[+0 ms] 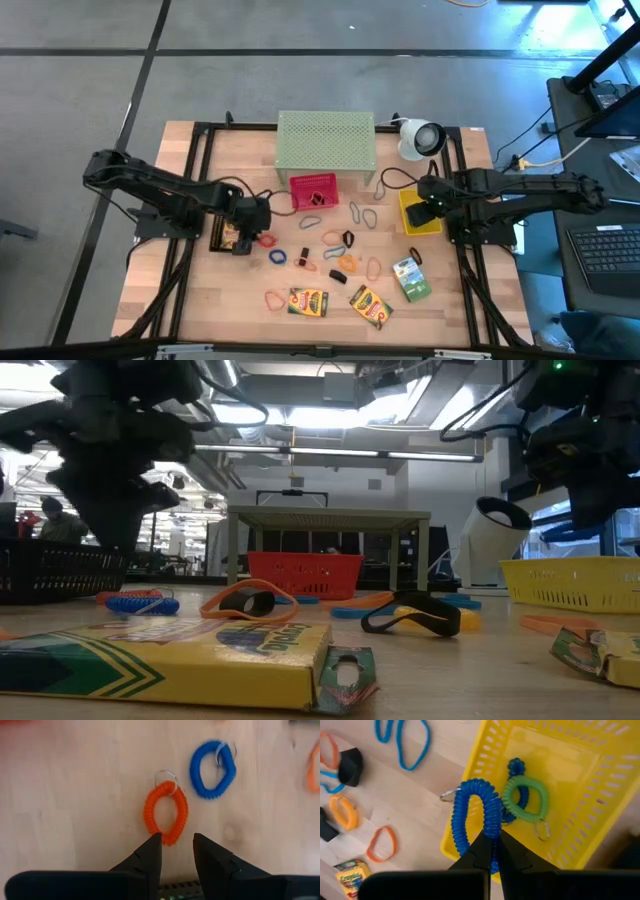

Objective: Pick & Place Office Desk Supplies
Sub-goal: Put the blue spring keychain into the yellow bin

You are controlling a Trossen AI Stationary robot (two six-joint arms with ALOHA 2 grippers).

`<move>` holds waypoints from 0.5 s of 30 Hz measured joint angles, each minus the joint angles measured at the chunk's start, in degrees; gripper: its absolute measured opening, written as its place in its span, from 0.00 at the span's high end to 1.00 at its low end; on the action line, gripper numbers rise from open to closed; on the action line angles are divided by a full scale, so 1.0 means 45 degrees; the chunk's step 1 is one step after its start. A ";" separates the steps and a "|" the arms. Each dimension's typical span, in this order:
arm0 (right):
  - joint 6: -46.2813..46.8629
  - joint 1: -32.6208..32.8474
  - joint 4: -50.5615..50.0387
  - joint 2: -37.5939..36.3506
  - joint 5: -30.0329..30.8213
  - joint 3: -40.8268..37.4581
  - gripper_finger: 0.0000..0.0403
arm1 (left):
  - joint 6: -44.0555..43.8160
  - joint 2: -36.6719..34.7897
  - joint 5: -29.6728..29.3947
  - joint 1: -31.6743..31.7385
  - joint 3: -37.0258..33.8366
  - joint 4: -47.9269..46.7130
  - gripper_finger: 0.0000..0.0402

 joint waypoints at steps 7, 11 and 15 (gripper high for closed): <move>0.0422 -0.0266 -0.0340 0.0000 0.0007 -0.0002 0.97 | 0.0282 0.0718 -0.0386 -0.0690 -0.0016 0.0680 0.73; 0.0505 -0.0276 -0.0349 0.0116 0.0005 -0.0005 0.97 | 0.0331 0.1222 -0.0375 -0.0880 -0.0015 0.1026 0.73; 0.0581 -0.0276 -0.0347 0.0418 0.0003 -0.0005 0.97 | 0.0530 0.1796 -0.0397 -0.1088 -0.0015 0.1406 0.73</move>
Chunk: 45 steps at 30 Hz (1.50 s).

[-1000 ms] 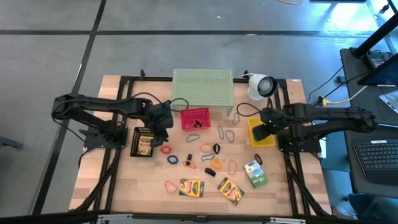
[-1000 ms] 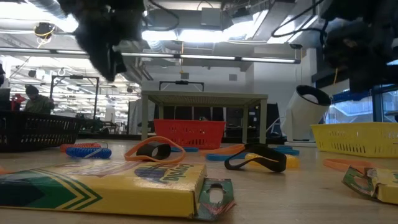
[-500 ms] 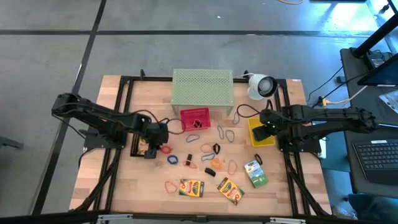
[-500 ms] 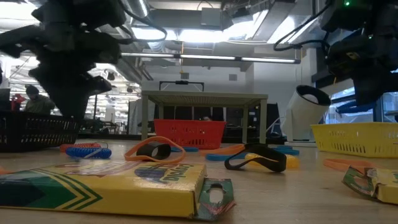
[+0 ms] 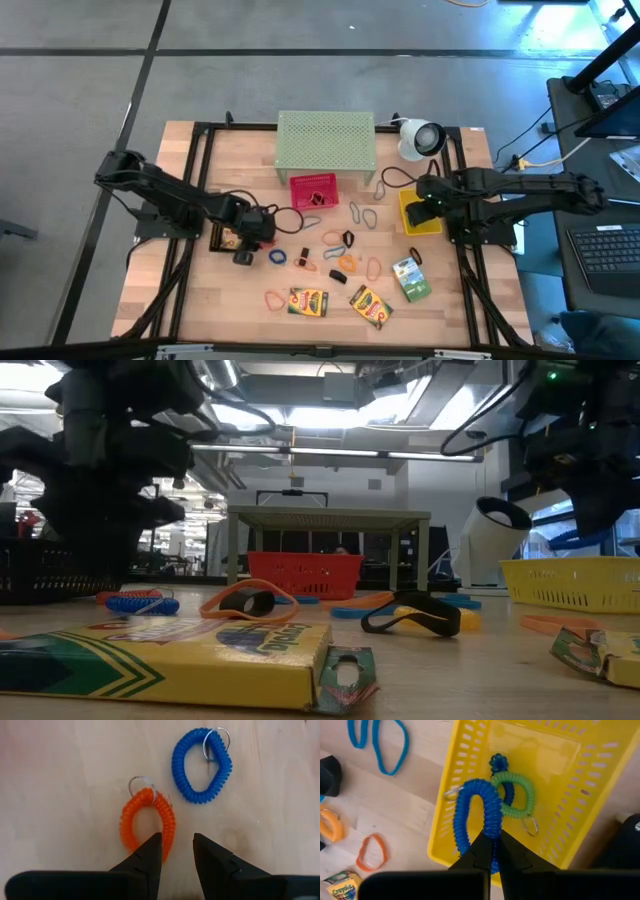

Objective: Pick & Place Office Desk Supplies
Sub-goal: Put the blue spring keychain into the yellow bin, then put the orange spring keychain into the yellow bin

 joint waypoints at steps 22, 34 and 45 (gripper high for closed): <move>-0.0306 0.0000 0.0000 0.0738 0.0238 0.0000 0.60 | -0.0100 0.1287 -0.0134 -0.0156 0.0019 0.0483 0.76; -0.0253 0.0000 0.0015 0.0738 0.0243 0.0000 0.45 | -0.0208 0.1311 -0.0115 -0.0146 0.0015 0.0563 0.96; -0.0210 0.0000 0.0494 0.0738 0.0350 0.0001 0.44 | -0.1655 0.0795 0.0923 -0.0178 -0.0054 0.0475 0.99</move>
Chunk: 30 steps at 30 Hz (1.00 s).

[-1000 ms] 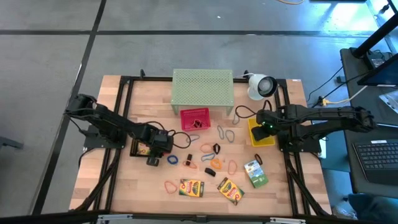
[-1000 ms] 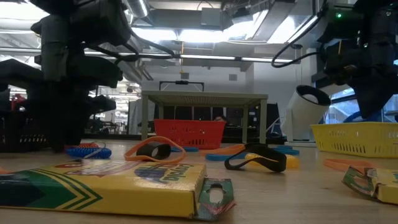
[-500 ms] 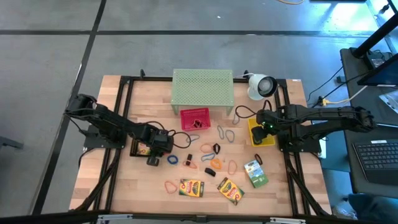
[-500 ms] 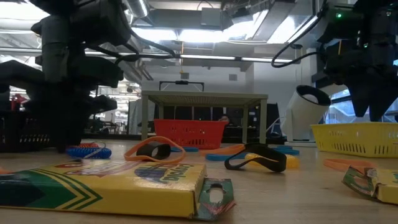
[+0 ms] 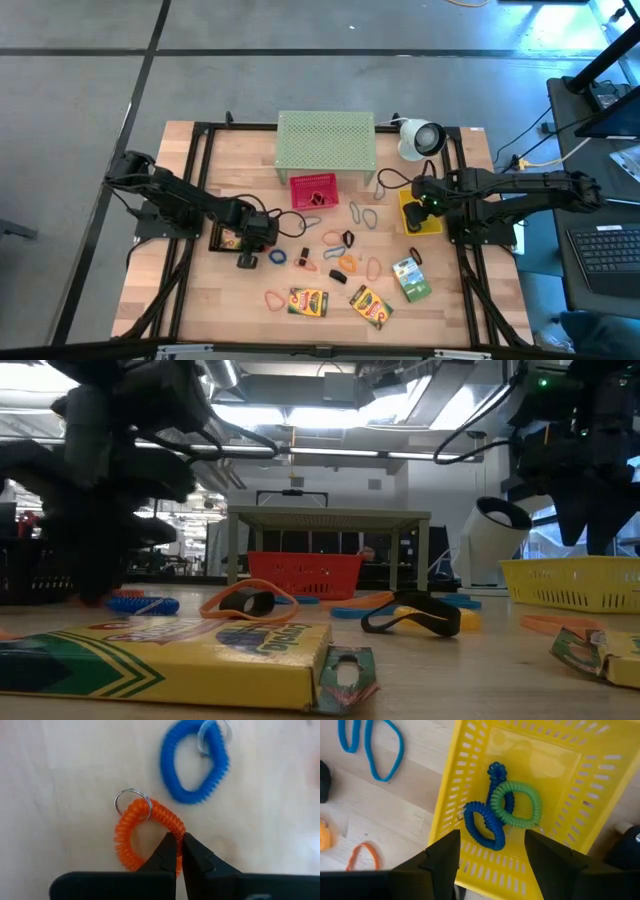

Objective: Pick & Place Office Desk Supplies
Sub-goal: Put the orange spring keychain into the yellow bin

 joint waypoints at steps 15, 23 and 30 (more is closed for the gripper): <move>-0.2995 0.0175 0.1625 -0.0005 0.0565 0.3134 0.44 | -0.3189 -0.3930 -0.0396 0.0882 0.0035 0.0421 1.00; -0.6897 0.0891 0.7011 0.0348 0.0563 0.4258 0.45 | -0.4619 -0.5977 -0.0087 0.2381 0.0044 0.4810 1.00; -0.9856 0.1321 0.8792 0.2191 0.0605 0.5240 0.52 | -0.5604 -0.6123 0.1129 0.3473 0.0069 0.7446 1.00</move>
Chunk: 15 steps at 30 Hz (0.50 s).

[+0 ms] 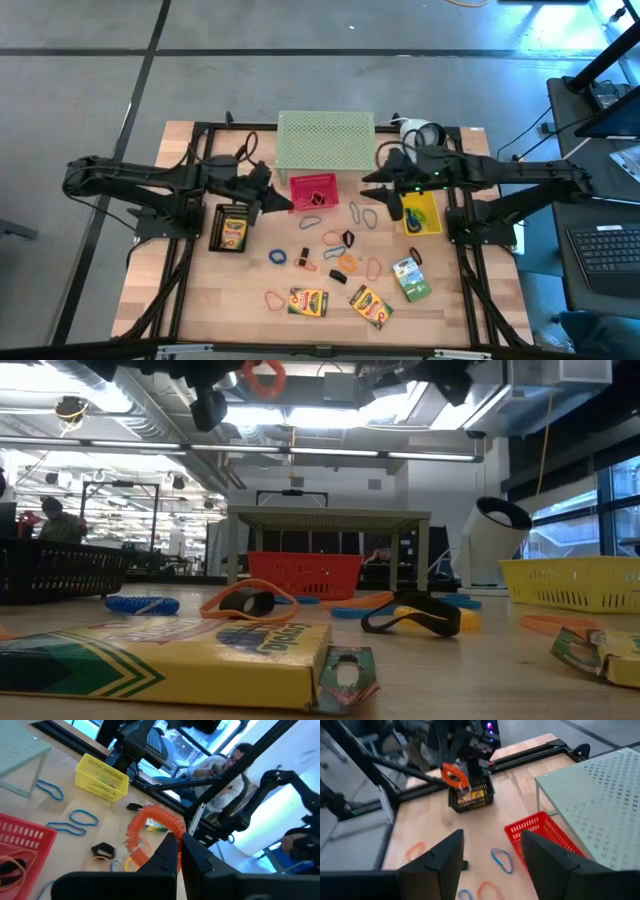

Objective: Pick & Place Office Desk Supplies
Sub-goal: Put the orange spring keychain into the yellow bin

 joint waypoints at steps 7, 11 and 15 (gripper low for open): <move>-0.0713 0.0010 0.0228 0.2257 0.0056 0.1475 0.56 | -0.0346 0.0098 0.0226 0.0233 0.0000 0.0669 1.00; -0.0911 0.0033 0.0432 0.3510 -0.0041 0.2545 0.55 | -0.0479 0.0140 0.0233 0.0298 0.0000 0.0611 1.00; -0.1055 0.0067 0.0446 0.4581 -0.0055 0.3582 0.53 | -0.0477 0.0140 0.0213 0.0301 0.0000 0.0676 1.00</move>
